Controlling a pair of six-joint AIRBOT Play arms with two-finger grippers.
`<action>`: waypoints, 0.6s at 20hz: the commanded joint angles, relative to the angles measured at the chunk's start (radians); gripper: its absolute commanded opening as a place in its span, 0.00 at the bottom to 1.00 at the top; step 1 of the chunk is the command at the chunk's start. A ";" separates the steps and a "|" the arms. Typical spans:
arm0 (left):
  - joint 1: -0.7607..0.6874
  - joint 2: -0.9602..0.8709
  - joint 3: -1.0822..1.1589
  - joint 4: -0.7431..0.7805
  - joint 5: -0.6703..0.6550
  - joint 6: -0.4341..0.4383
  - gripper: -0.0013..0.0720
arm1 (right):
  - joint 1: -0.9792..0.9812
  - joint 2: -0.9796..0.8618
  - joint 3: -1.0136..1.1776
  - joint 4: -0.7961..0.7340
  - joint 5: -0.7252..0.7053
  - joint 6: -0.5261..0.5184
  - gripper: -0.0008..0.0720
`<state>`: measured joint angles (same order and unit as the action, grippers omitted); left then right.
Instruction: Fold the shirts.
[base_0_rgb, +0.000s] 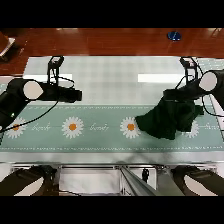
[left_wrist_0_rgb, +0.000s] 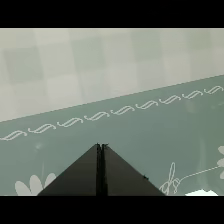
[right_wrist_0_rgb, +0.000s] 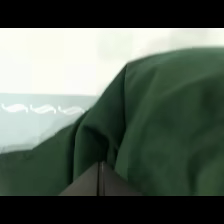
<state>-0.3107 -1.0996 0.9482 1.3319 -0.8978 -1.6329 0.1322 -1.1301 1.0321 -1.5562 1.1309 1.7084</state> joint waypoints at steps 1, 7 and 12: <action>0.001 -0.001 0.000 0.000 0.053 0.000 0.05 | 0.000 0.000 0.002 -0.100 -0.019 0.015 0.21; 0.000 -0.018 -0.001 0.000 0.052 -0.007 0.71 | -0.006 0.093 -0.026 -0.341 0.092 0.049 0.58; -0.002 -0.038 -0.037 -0.016 0.042 -0.007 0.71 | -0.125 0.183 -0.307 -0.184 -0.017 0.139 0.58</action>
<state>-0.3119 -1.1267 0.9276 1.3251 -0.8505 -1.6390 0.0612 -0.9825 0.8612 -1.8328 1.1683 1.8198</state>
